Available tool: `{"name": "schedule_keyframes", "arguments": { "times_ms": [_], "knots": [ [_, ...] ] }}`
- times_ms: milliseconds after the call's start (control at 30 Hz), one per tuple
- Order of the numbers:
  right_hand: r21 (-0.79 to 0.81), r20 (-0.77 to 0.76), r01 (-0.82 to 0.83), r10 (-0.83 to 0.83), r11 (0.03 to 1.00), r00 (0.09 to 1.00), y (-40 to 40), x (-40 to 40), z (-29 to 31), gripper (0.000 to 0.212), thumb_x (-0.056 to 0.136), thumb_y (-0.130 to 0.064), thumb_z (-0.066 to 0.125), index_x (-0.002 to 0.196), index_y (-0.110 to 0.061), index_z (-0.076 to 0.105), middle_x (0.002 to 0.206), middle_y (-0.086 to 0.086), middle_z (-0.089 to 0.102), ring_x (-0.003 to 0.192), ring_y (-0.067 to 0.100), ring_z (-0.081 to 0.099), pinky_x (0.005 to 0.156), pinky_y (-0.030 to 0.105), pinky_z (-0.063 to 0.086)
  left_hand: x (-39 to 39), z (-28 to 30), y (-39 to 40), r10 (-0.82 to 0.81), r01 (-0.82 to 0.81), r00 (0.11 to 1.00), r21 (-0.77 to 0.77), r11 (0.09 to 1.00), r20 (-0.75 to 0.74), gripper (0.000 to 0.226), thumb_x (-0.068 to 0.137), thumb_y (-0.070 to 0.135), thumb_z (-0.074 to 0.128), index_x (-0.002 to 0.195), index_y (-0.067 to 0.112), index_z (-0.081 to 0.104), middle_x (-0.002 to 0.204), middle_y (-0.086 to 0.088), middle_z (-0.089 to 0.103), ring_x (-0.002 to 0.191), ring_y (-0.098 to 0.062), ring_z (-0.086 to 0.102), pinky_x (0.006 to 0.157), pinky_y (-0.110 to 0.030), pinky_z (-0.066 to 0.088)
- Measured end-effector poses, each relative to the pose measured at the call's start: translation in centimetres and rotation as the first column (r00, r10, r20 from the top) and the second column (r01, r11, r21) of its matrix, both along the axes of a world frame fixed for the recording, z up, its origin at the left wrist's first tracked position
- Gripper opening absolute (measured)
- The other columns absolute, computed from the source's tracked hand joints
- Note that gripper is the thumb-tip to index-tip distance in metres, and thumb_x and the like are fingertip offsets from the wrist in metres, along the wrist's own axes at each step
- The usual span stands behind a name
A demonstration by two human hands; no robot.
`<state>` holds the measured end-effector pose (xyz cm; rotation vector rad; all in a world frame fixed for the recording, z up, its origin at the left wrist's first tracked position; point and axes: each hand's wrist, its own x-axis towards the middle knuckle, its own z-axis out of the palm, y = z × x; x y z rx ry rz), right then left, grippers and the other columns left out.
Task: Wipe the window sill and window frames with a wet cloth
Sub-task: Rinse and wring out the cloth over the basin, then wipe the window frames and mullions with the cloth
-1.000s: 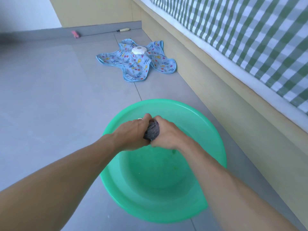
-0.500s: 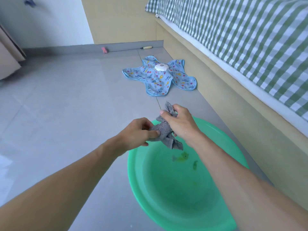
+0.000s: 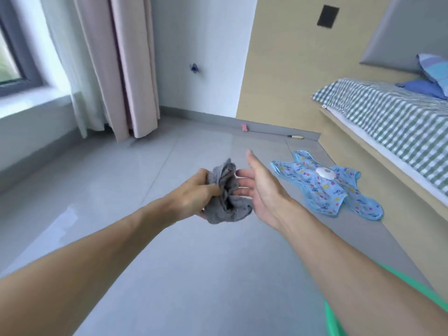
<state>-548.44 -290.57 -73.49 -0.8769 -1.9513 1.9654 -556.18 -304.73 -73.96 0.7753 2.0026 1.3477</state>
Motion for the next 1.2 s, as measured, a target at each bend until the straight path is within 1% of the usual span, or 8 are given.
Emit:
{"name": "schedule_keyframes", "arguments": {
  "times_ms": [167, 267, 367, 467, 733, 833, 1000, 1200],
  "knots": [
    [0.379, 0.208, -0.322, 0.259, 0.868, 0.943, -8.8, -10.6, 0.5, 0.027, 0.085, -0.03, 0.074, 0.094, -0.006, 0.068, 0.077, 0.006, 0.069, 0.062, 0.013, 0.061, 0.059, 0.028, 0.05, -11.3, 1.2, -9.7, 0.184, -0.258, 0.916, 0.169, 0.951, 0.357, 0.027, 0.095, 0.002, 0.039, 0.107, 0.012, 0.062, 0.097, -0.012, 0.066, 0.08, -0.023, 0.066, 0.069, -0.04, 0.06],
    [0.462, 0.342, -0.443, 0.307, 0.768, 0.888, -12.7, -17.3, 1.4, 0.015, 0.077, -0.027, 0.078, 0.086, -0.017, 0.07, 0.082, 0.002, 0.072, 0.074, 0.015, 0.066, 0.073, 0.032, 0.054, -17.3, 1.6, -15.3, 0.277, -0.35, 0.893, 0.159, 0.923, 0.355, 0.024, 0.098, 0.004, 0.042, 0.103, 0.017, 0.06, 0.094, -0.008, 0.065, 0.082, -0.022, 0.063, 0.08, -0.043, 0.058],
    [0.596, 0.535, -0.585, 0.27, 0.55, 0.8, -15.9, -22.7, 2.7, 0.027, 0.071, -0.034, 0.074, 0.093, -0.021, 0.068, 0.094, -0.005, 0.067, 0.087, 0.013, 0.062, 0.075, 0.027, 0.05, -21.7, 2.4, -19.7, 0.294, -0.416, 0.849, 0.213, 0.884, 0.439, 0.042, 0.096, -0.004, 0.037, 0.116, 0.025, 0.06, 0.099, -0.008, 0.07, 0.088, -0.026, 0.065, 0.091, -0.049, 0.054],
    [0.414, 0.438, -0.668, 0.508, 0.618, 0.741, -18.6, -27.5, 3.5, 0.057, 0.063, -0.048, 0.074, 0.113, -0.021, 0.068, 0.112, -0.004, 0.069, 0.106, 0.013, 0.064, 0.097, 0.033, 0.048, -24.6, 3.1, -22.3, 0.256, -0.454, 0.807, 0.28, 0.846, 0.533, 0.052, 0.089, -0.016, 0.034, 0.12, 0.018, 0.059, 0.107, -0.015, 0.072, 0.095, -0.03, 0.068, 0.086, -0.046, 0.055],
    [0.198, 0.194, -0.725, 0.699, 0.659, 0.688, -23.3, -42.1, 3.1, 0.014, 0.09, -0.003, 0.055, 0.097, 0.003, 0.065, 0.082, 0.01, 0.069, 0.068, 0.016, 0.065, 0.059, 0.029, 0.055, -33.8, 3.7, -26.7, 0.554, -0.618, 0.759, 0.11, 0.779, 0.34, 0.048, 0.084, -0.005, 0.068, 0.126, 0.015, 0.055, 0.111, -0.013, 0.071, 0.099, -0.029, 0.07, 0.092, -0.044, 0.055],
    [0.284, 0.162, -0.739, 0.729, 0.61, 0.665, -25.3, -48.5, 2.7, 0.015, 0.085, -0.009, 0.057, 0.099, -0.012, 0.062, 0.086, 0.007, 0.071, 0.072, 0.023, 0.067, 0.068, 0.043, 0.06, -38.1, 3.1, -28.4, 0.807, -0.796, 0.589, -0.14, 0.589, 0.049, 0.064, 0.085, 0.012, 0.071, 0.141, 0.019, 0.041, 0.126, -0.008, 0.058, 0.106, -0.024, 0.062, 0.096, -0.04, 0.05],
    [0.531, 0.17, -0.778, 0.858, 0.335, 0.485, -28.0, -59.1, 4.0, 0.044, 0.094, -0.008, 0.045, 0.132, -0.03, 0.044, 0.056, -0.01, 0.045, 0.043, 0.007, 0.039, 0.044, 0.017, 0.032, -44.9, 3.3, -31.2, 0.959, -0.956, 0.249, -0.193, 0.22, -0.139, 0.041, 0.095, 0.017, 0.05, 0.132, 0.022, 0.034, 0.113, -0.013, 0.059, 0.091, -0.024, 0.058, 0.075, -0.036, 0.048],
    [0.674, 0.262, -0.739, 0.937, -0.005, 0.232, -33.2, -65.8, 5.5, 0.036, 0.086, -0.012, 0.059, 0.121, -0.003, 0.065, 0.101, 0.0, 0.069, 0.097, 0.014, 0.061, 0.088, 0.025, 0.046, -49.0, 4.6, -35.2, 0.993, -0.988, 0.097, -0.131, 0.087, -0.073, 0.02, 0.1, 0.021, 0.042, 0.093, 0.027, 0.06, 0.091, -0.001, 0.061, 0.078, -0.017, 0.052, 0.068, -0.03, 0.041]
  ]
}}
